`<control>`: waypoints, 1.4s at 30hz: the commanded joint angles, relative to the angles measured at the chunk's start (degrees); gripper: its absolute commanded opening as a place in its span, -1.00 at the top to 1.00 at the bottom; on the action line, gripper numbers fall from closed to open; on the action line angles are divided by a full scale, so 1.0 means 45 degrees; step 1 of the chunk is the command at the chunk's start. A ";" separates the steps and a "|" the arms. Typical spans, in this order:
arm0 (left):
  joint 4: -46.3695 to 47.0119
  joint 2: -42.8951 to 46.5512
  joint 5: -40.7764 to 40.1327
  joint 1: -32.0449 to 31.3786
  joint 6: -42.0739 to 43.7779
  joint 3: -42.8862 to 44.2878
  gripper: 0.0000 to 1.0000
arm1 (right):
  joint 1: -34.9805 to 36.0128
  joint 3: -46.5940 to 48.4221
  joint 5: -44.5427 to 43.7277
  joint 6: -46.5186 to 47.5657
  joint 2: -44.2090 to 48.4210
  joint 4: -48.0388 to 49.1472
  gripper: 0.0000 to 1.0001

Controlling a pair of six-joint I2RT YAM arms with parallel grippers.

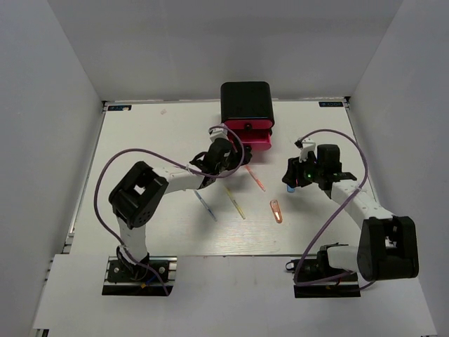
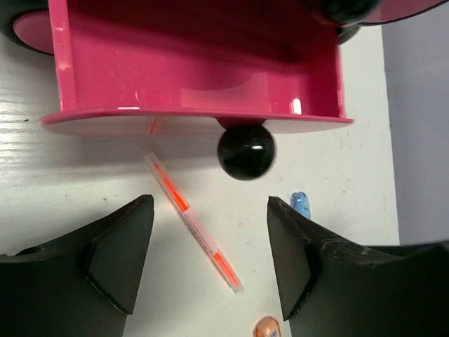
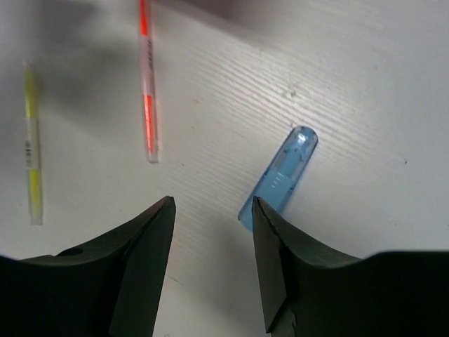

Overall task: Sort the stationery into containers
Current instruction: Open the drawer, then grab a piece of stationery with the right arm

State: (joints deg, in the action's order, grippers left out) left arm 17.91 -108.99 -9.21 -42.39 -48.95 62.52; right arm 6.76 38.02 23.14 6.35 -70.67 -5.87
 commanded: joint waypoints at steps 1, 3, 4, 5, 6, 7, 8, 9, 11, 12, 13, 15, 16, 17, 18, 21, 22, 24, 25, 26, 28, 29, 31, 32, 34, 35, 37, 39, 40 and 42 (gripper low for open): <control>-0.0676 0.1660 0.0211 -0.0052 0.0018 -0.0007 -0.51 | 0.0020 0.0750 -0.1038 -0.0004 -0.0602 -0.1018 -0.08; -0.0971 0.2323 0.0211 -0.0168 0.0018 -0.0298 -0.53 | 0.0079 0.0983 -0.1640 -0.0005 -0.1050 -0.1176 -0.08; -0.1359 0.2615 0.0211 -0.0169 0.0153 -0.0416 -0.53 | 0.0098 0.1023 -0.1838 -0.0024 -0.1226 -0.1215 -0.08; -0.1537 0.3256 0.0057 -0.0170 0.0155 -0.0727 -0.53 | 0.0079 0.1101 -0.1995 -0.0005 -0.1305 -0.1196 -0.08; -0.1674 0.3630 0.0055 -0.0170 0.0155 -0.0923 -0.56 | 0.0098 0.1160 -0.2596 0.0034 -0.1500 -0.1254 -0.11; -0.1985 0.4001 -0.0158 -0.0170 0.0155 -0.1312 -0.56 | 0.0098 0.1257 -0.2776 -0.0024 -0.1676 -0.1332 -0.11; -0.2182 0.4372 -0.0430 -0.0170 0.0155 -0.1509 -0.58 | 0.0098 0.1277 -0.3010 0.0014 -0.1774 -0.1333 -0.11; -0.2396 0.4744 -0.0588 -0.0170 0.0155 -0.1704 -0.58 | 0.0118 0.1413 -0.3128 0.0034 -0.1891 -0.1333 -0.11; -0.3039 0.5818 -0.1036 -0.0170 -0.0155 -0.2366 -0.65 | 0.0157 0.1550 -0.3344 0.0092 -0.2204 -0.1410 -0.11; -0.3198 0.6150 -0.1039 -0.0170 -0.0274 -0.2892 -0.72 | 0.0157 0.1686 -0.3364 0.0112 -0.2495 -0.1411 -0.11; -0.3199 0.6792 -0.1174 -0.0170 -0.0275 -0.3168 -0.79 | 0.0176 0.1707 -0.3403 0.0132 -0.2614 -0.1430 -0.08; -0.3375 0.7342 -0.1332 -0.0170 -0.0957 -0.3735 -0.93 | 0.0254 0.1863 -0.3442 0.0132 -0.2945 -0.1450 -0.02; -0.3375 0.7596 -0.1332 0.0005 -0.1113 -0.4240 -0.96 | 0.0255 0.1960 -0.3539 0.0113 -0.3160 -0.1450 0.01; -0.3375 0.7831 -0.1506 0.0006 -0.1347 -0.4497 -0.99 | 0.0293 0.2019 -0.3578 0.0112 -0.3258 -0.1450 0.01; -0.3182 0.8297 -0.1507 0.0006 -0.1542 -0.4731 -0.99 | 0.0352 0.2117 -0.3617 0.0132 -0.3491 -0.1527 0.01; -0.2576 0.8867 -0.1644 0.0006 -0.1544 -0.5513 -0.99 | 0.0488 0.2234 -0.3754 0.0151 -0.3727 -0.1528 0.04; -0.2574 0.9004 -0.1760 0.0006 -0.1544 -0.5631 -0.99 | 0.0566 0.2254 -0.3774 0.0190 -0.3767 -0.1509 0.04; -0.3038 0.9005 -0.1761 0.0006 -0.1408 -0.5516 -0.99 | 0.0625 0.2254 -0.3794 0.0249 -0.3942 -0.1567 0.04; -0.3236 0.9005 -0.1761 0.0006 -0.1292 -0.5360 -0.99 | 0.0664 0.2274 -0.3813 0.0249 -0.3962 -0.1586 0.04; -0.3412 0.9005 -0.1761 0.0006 -0.1291 -0.5359 -0.99 | 0.0665 0.2254 -0.3813 0.0269 -0.4001 -0.1509 0.04; -0.3686 0.9005 -0.1761 0.0006 -0.1290 -0.5359 -0.99 | 0.0762 0.2274 -0.3774 0.0249 -0.4079 -0.1528 0.04; -0.3687 0.9005 -0.1761 0.0006 -0.1290 -0.5359 -0.99 | 0.0820 0.2293 -0.3735 0.0210 -0.4118 -0.1528 0.04; -0.3687 0.9161 -0.1645 0.0006 -0.1290 -0.5359 -0.99 | 0.0879 0.2371 -0.3774 0.0171 -0.4353 -0.1625 0.01; -0.3687 0.9161 -0.1644 0.0006 -0.1290 -0.5359 -0.99 | 0.0938 0.2391 -0.3774 0.0171 -0.4431 -0.1606 0.01; -0.3998 0.9161 -0.1760 -0.0148 -0.0922 -0.5204 -0.99 | 0.1016 0.2391 -0.3755 0.0152 -0.4568 -0.1606 0.04; -0.4116 0.9161 -0.1761 -0.0150 -0.0765 -0.4951 -0.99 | 0.1055 0.2391 -0.3755 0.0210 -0.4703 -0.1606 0.08; -0.4465 0.8870 -0.1625 -0.0150 -0.0608 -0.4696 -0.99 | 0.1133 0.2430 -0.3793 0.0229 -0.4821 -0.1645 0.14; -0.4623 0.8694 -0.1507 -0.0150 -0.0412 -0.4461 -0.99 | 0.1211 0.2488 -0.3832 0.0307 -0.4919 -0.1723 0.24; -0.4760 0.8693 -0.1372 -0.0150 -0.0296 -0.4286 -0.99 | 0.1250 0.2469 -0.3813 0.0346 -0.4939 -0.1743 0.36; -0.4762 0.8575 -0.1371 -0.0150 -0.0294 -0.4284 -0.99 | 0.1270 0.2586 -0.3735 0.0637 -0.4842 -0.1879 0.47</control>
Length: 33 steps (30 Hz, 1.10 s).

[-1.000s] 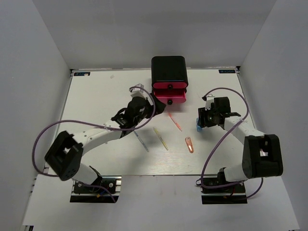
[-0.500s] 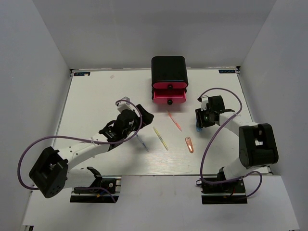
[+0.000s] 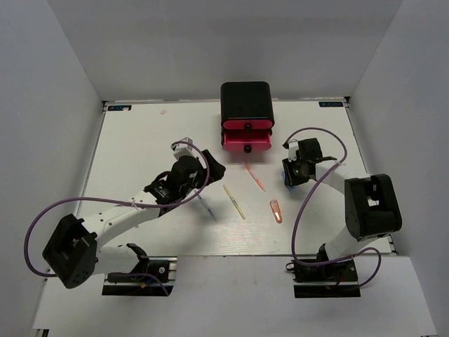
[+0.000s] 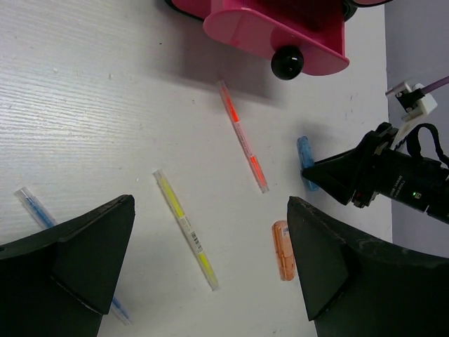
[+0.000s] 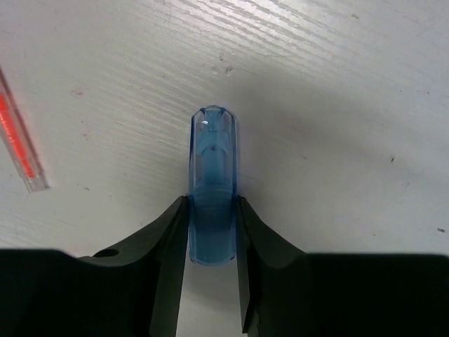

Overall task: Sort the stationery into containers
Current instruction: Grab a piece of stationery with the right arm, then place the stationery into the container

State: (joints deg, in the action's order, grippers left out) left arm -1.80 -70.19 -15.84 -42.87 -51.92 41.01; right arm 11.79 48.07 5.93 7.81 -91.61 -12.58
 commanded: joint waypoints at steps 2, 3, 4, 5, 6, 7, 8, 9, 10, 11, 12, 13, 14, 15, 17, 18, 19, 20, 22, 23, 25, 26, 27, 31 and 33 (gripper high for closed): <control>-0.0381 -0.0046 0.0218 -0.0043 0.0483 0.0495 -0.99 | 0.0192 0.0566 0.0514 0.0470 0.0064 -0.0719 0.68; -0.0381 -0.0046 0.0354 -0.0043 0.0483 0.0495 -0.99 | 0.0134 0.0760 0.0711 0.0819 0.0162 -0.0759 0.74; -0.0381 -0.0046 0.0355 -0.0043 0.0483 0.0495 -0.99 | 0.0095 0.1033 0.1447 0.0977 0.0453 -0.0817 0.77; -0.0245 -0.0046 0.0471 -0.0043 0.0599 0.0495 -0.99 | 0.0094 0.1132 0.1706 0.1230 0.0862 -0.0837 0.80; -0.0244 -0.0046 0.0588 -0.0043 0.0601 0.0495 -0.99 | 0.0094 0.1539 0.1960 0.1406 0.1079 -0.0799 0.82; -0.0244 -0.0046 0.0589 -0.0159 0.0601 0.0495 -0.99 | 0.0075 0.1659 0.2794 0.1911 0.1545 -0.0682 0.82; -0.0244 -0.0046 0.0589 -0.0160 0.0601 0.0495 -0.99 | 0.0114 0.1796 0.3054 0.2051 0.2014 -0.0527 0.85; -0.0244 -0.0046 0.0589 -0.0160 0.0717 0.0360 -0.99 | 0.0133 0.2107 0.3327 0.2343 0.2386 -0.0254 0.85; -0.0128 0.0070 0.0589 -0.0160 0.0718 0.0358 -0.99 | 0.0153 0.2206 0.4026 0.2771 0.2602 -0.0078 0.85; -0.0127 0.0071 0.0589 -0.0160 0.0834 0.0358 -0.99 | 0.0134 0.2304 0.4826 0.2969 0.2837 0.0176 0.88; -0.0127 0.0071 0.0589 -0.0160 0.0835 0.0358 -0.99 | 0.0211 0.2479 0.5452 0.3164 0.2916 0.0487 0.88; -0.0127 0.0187 0.0589 -0.0160 0.0835 0.0242 -0.99 | 0.0231 0.2636 0.5787 0.3591 0.2994 0.0607 0.88; -0.0127 0.0188 0.0589 -0.0160 0.0970 0.0241 -0.99 | 0.0212 0.2811 0.6506 0.4156 0.3015 0.0704 0.88; -0.0127 0.0188 0.0589 -0.0160 0.0972 0.0241 -0.99 | 0.0231 0.2871 0.7171 0.4993 0.2976 0.0821 0.88; -0.0127 0.0188 0.0589 -0.0160 0.0972 0.0241 -0.99 | 0.0290 0.3183 0.8826 0.6709 0.2685 0.0628 0.83; -0.0127 0.0188 0.0589 -0.0160 0.0972 0.0241 -0.99 | 0.0309 0.3261 0.9050 0.7571 0.2528 0.0666 0.80; -0.0127 0.0188 0.0589 -0.0160 0.0972 0.0241 -0.99 | 0.0406 0.3688 0.9188 0.7812 0.2256 0.0724 0.77; -0.0127 0.0188 0.0473 -0.0160 0.0972 0.0241 -0.99 | 0.0484 0.3904 0.9518 0.8588 0.1750 0.0648 0.77; -0.0127 0.0304 0.0472 -0.0160 0.0972 0.0241 -0.99 | 0.0582 0.4934 0.9521 0.8829 0.0947 0.0628 0.74; -0.0281 0.0306 0.0472 -0.0160 0.0972 0.0241 -0.99 | 0.0602 0.5212 0.9598 0.9468 0.0422 0.0531 0.74; -0.0400 0.0422 0.0355 -0.0160 0.1089 0.0241 -0.99 | 0.0680 0.6126 0.9735 1.0502 -0.0438 0.0198 0.78; -0.0400 0.0423 0.0355 -0.0160 0.1089 0.0241 -0.99 | 0.0680 0.6249 0.9659 1.0722 -0.0694 0.0217 0.78; -0.0516 0.0423 0.0239 -0.0160 0.1089 0.0125 -0.99 | 0.0719 0.6618 0.9639 1.0957 -0.0870 0.0314 0.78; -0.0517 0.0540 0.0122 -0.0160 0.1089 0.0007 -0.99 | 0.0680 0.7616 0.9365 1.2752 -0.1710 -0.0422 0.75; -0.0517 0.0540 0.0121 -0.0160 0.1089 0.0007 -0.99 | 0.0680 0.7928 0.9094 1.3784 -0.2296 -0.1320 0.73</control>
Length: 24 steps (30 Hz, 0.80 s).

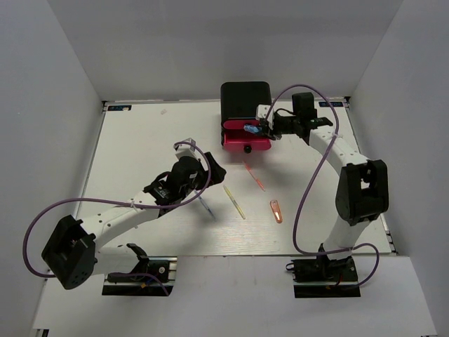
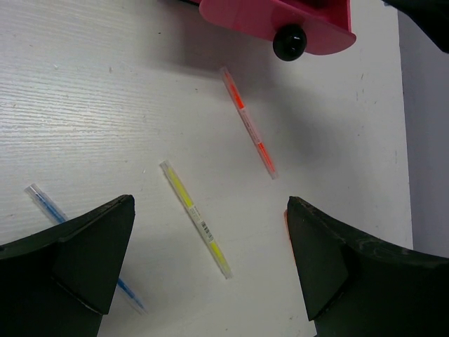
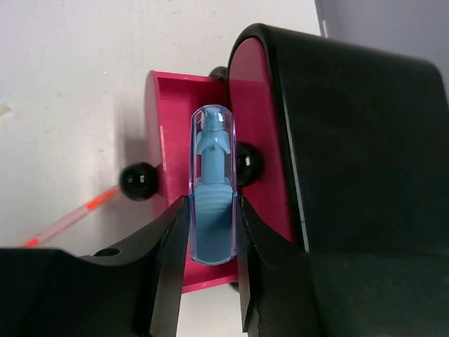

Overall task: Sort the stationery into containers
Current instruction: Place the stationery into the container

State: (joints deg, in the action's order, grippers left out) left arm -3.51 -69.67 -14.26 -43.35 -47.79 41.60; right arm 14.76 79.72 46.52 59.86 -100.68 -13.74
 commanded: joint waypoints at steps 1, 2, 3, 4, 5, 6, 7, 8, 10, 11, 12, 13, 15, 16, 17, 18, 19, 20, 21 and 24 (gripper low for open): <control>-0.0138 0.0423 -0.0229 -0.0053 0.0171 -0.0124 -0.99 | 0.0020 0.0858 0.0072 0.2265 -0.0417 -0.1126 0.69; -0.0138 0.0539 -0.0229 -0.0053 0.0171 -0.0124 -0.99 | -0.0019 0.0819 0.0052 0.2304 -0.0438 -0.1108 0.65; -0.0138 0.0541 -0.0229 -0.0053 0.0171 -0.0124 -0.99 | -0.0019 0.0722 -0.0122 0.2575 -0.0496 -0.1107 0.61; -0.0138 0.0541 -0.0229 -0.0053 0.0171 -0.0124 -0.99 | -0.0019 0.0605 -0.0143 0.2655 -0.0497 -0.1165 0.56; -0.0138 0.0541 -0.0229 -0.0053 0.0171 -0.0124 -0.99 | 0.0019 0.0565 -0.0143 0.2753 -0.0478 -0.1185 0.46; -0.0138 0.0541 -0.0229 -0.0053 0.0171 -0.0124 -0.99 | -0.0019 0.0488 -0.0162 0.3044 -0.0497 -0.1263 0.45; -0.0138 0.0425 -0.0229 -0.0053 0.0287 -0.0124 -0.99 | 0.0019 0.0448 -0.0201 0.3104 -0.0536 -0.1302 0.42; -0.0138 0.0423 -0.0229 -0.0053 0.0423 -0.0008 -0.99 | 0.0000 0.0390 -0.0182 0.3163 -0.0536 -0.1341 0.38; -0.0138 0.0423 -0.0092 -0.0053 0.0541 0.0128 -0.99 | 0.0020 0.0370 -0.0240 0.3203 -0.0575 -0.1245 0.34; -0.0138 0.0307 -0.0092 -0.0053 0.0542 0.0130 -0.99 | 0.0020 0.0350 -0.0241 0.3164 -0.0594 -0.1186 0.27; -0.0022 0.0306 -0.0092 -0.0053 0.0542 0.0130 -0.99 | -0.0019 0.0311 -0.0241 0.3144 -0.0614 -0.1108 0.24; -0.0021 0.0306 -0.0092 -0.0053 0.0542 0.0130 -0.99 | 0.0019 0.0350 -0.0299 0.3125 -0.0653 -0.1069 0.24; -0.0021 0.0306 0.0025 -0.0053 0.0542 0.0246 -0.99 | -0.0039 0.0350 -0.0319 0.3124 -0.0672 -0.0991 0.12; -0.0021 0.0190 0.0025 -0.0053 0.0542 0.0247 -0.99 | -0.0039 0.0350 -0.0338 0.3086 -0.0673 -0.0971 0.12; -0.0021 0.0189 0.0025 -0.0053 0.0542 0.0247 -0.99 | -0.0019 0.0350 -0.0358 0.3086 -0.0692 -0.0893 0.12; -0.0021 0.0189 0.0025 -0.0053 0.0697 0.0247 -0.99 | -0.0039 0.0331 -0.0358 0.3086 -0.0692 -0.0951 0.09; -0.0021 0.0189 0.0025 -0.0053 0.0698 0.0363 -0.99 | -0.0058 0.0350 -0.0339 0.3086 -0.0692 -0.0951 0.09; -0.0021 0.0189 0.0025 -0.0053 0.0853 0.0364 -0.99 | -0.0097 0.0311 -0.0280 0.3047 -0.0615 -0.0990 0.05; -0.0021 0.0189 0.0025 -0.0053 0.0990 0.0364 -0.99 | -0.0097 0.0272 -0.0260 0.3046 -0.0575 -0.1029 0.05; 0.0290 0.0189 0.0414 -0.0053 0.1496 0.0675 -0.96 | -0.0078 -0.0116 0.0128 0.3086 0.0221 -0.1089 0.05</control>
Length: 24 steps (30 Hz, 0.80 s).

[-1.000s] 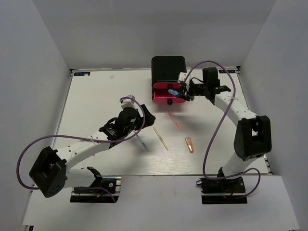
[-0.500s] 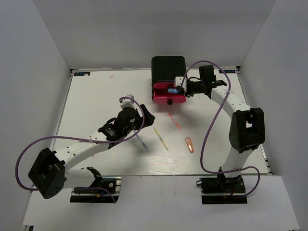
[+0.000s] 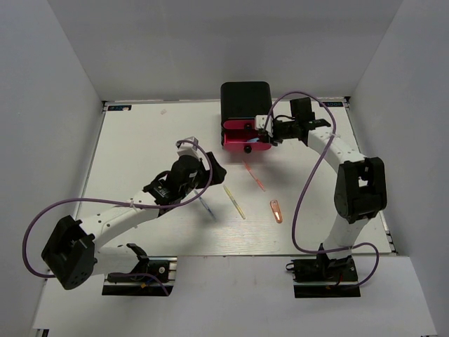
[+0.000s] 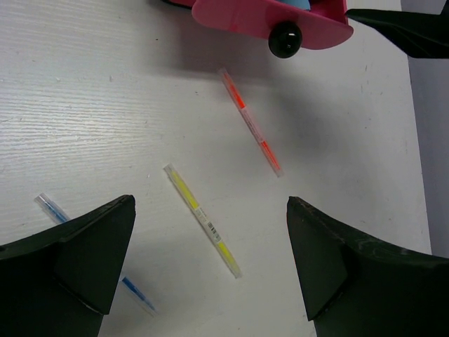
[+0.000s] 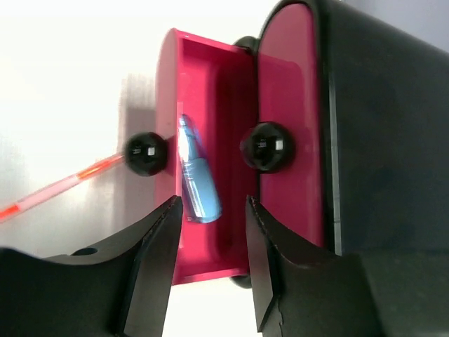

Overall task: Sort the stationery into containers
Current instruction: Place the stationery into the container, then grab a piece of stationery with the left arm

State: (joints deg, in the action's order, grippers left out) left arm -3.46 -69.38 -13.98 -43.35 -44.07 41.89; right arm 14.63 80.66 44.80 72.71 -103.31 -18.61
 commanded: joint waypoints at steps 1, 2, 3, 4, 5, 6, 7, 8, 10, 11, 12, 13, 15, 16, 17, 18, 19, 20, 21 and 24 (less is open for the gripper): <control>0.0398 0.0126 0.0488 -0.0053 0.0809 0.0768 -0.92 | -0.0126 -0.0540 0.0649 0.0191 0.1041 0.0343 0.05; 0.0515 -0.0029 0.0798 -0.0189 0.0926 0.0769 -0.87 | -0.0107 -0.1896 0.0670 -0.0370 0.1662 0.0637 0.05; 0.0767 -0.0166 0.0975 -0.0190 0.1043 0.0963 -0.83 | -0.0107 -0.2335 0.0690 -0.0705 0.2499 0.1065 0.05; 0.0770 -0.0534 0.1171 -0.0190 0.1180 0.1235 -0.72 | -0.0204 -0.2765 0.0593 -0.1075 0.2933 0.2810 0.05; 0.0925 -0.0790 0.1308 -0.0326 0.1336 0.1412 -0.64 | -0.0244 -0.3678 0.0457 -0.2877 0.4117 0.3523 0.05; 0.1081 -0.1043 0.1503 -0.0520 0.1337 0.1781 -0.56 | -0.0244 -0.4518 -0.0241 -0.3649 0.4496 0.3898 0.08; 0.1082 -0.1355 0.1621 -0.0638 0.1666 0.1998 -0.43 | -0.0283 -0.4933 -0.0673 -0.5552 0.4790 0.6125 0.05; 0.1082 -0.1997 0.1815 -0.0755 0.1669 0.2251 -0.35 | -0.0264 -0.5459 -0.1219 -0.7157 0.5547 0.6437 0.15; 0.1082 -0.2644 0.2205 -0.1107 0.1669 0.2935 -0.11 | -0.0264 -0.4826 -0.1907 -0.8031 0.5672 0.4640 0.71; 0.1082 -0.2957 0.2362 -0.1224 0.1669 0.3131 0.01 | -0.0302 -0.4549 -0.2004 -0.8245 0.5517 0.2671 0.95; 0.1082 -0.3540 0.2615 -0.1457 0.1669 0.3577 0.14 | -0.0341 -0.4334 -0.2469 -0.9020 0.5245 0.1840 1.00; 0.0831 -0.3875 0.2753 -0.1460 0.1360 0.3833 0.27 | -0.0380 -0.4138 -0.2571 -0.9280 0.5068 0.0652 1.00; 0.0188 -0.4945 0.2871 -0.1907 0.0794 0.4828 0.58 | -0.0673 -0.4524 -0.3504 -1.0658 0.5375 -0.0063 1.00; -0.0396 -0.5320 0.3065 -0.2025 0.0172 0.5141 0.58 | -0.0770 -0.5184 -0.3838 -1.1075 0.5650 0.0497 0.93; -0.0866 -0.5691 0.3067 -0.2142 -0.0299 0.5802 0.55 | -0.0926 -0.5906 -0.4325 -1.1678 0.5923 0.0677 0.78; -0.1296 -0.6081 0.3183 -0.2259 -0.0787 0.6099 0.55 | -0.0986 -0.6551 -0.4523 -1.2129 0.6757 0.0872 0.61; -0.1842 -0.6858 0.3184 -0.2454 -0.1449 0.6353 0.55 | -0.1044 -0.6848 -0.5279 -1.2366 0.7036 0.1435 0.42; -0.2234 -0.7272 0.3184 -0.2591 -0.1804 0.7052 0.41 | -0.1064 -0.7083 -0.5480 -1.2735 0.7213 0.1460 0.19; -0.2528 -0.7721 0.3532 -0.2709 -0.2020 0.7445 0.32 | -0.1122 -0.7472 -0.5695 -1.2932 0.7524 0.1518 0.09; -0.4401 -0.9635 0.3671 -0.3236 -0.2569 0.9436 0.11 | -0.1453 -0.7593 -0.6944 -1.3812 0.7684 0.1500 -0.03</control>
State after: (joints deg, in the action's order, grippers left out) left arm -13.37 -107.92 0.01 -55.79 -50.33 77.03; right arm 9.30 45.93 20.60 18.09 -70.89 -13.78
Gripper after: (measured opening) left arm 0.421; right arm 0.509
